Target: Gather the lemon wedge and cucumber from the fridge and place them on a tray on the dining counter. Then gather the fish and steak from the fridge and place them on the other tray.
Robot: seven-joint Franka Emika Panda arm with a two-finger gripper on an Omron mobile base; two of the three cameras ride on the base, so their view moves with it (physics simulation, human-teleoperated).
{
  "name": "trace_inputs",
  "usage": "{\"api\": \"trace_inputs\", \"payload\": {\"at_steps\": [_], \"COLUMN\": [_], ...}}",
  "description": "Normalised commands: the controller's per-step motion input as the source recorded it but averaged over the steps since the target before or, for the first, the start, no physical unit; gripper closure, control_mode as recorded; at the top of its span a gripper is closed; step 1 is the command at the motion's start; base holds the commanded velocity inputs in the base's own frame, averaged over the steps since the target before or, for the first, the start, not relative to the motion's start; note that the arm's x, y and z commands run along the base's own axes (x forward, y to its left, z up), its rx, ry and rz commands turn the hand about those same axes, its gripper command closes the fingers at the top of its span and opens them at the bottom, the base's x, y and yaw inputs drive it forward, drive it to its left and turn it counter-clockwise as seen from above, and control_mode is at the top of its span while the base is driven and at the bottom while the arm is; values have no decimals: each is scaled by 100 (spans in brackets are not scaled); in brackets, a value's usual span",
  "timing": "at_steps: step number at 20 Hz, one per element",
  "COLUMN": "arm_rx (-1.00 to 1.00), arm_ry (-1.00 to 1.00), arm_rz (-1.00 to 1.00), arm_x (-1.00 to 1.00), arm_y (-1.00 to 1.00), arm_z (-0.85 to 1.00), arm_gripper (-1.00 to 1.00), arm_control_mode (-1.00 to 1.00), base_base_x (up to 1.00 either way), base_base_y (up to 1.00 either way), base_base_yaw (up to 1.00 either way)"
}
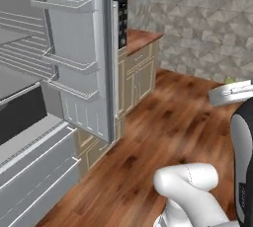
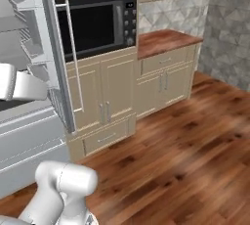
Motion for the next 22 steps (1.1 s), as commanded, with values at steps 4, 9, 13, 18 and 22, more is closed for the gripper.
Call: {"api": "trace_inputs", "payload": {"at_steps": [4,9,13,18,22], "arm_rx": [0,0,0,0,0], "arm_ry": [0,0,0,0,0], "arm_rz": [0,0,0,0,0], "arm_x": [0,0,0,0,0], "arm_y": [0,0,0,0,0], "arm_z": [0,0,0,0,0], "arm_gripper": [100,100,100,100,100], "arm_control_mode": [100,100,100,100,100], "base_base_x": [1,21,42,47,63], "base_base_y": [-55,-35,-2,0,0], "base_base_yaw": [-48,-47,-47,-47,-48]}}
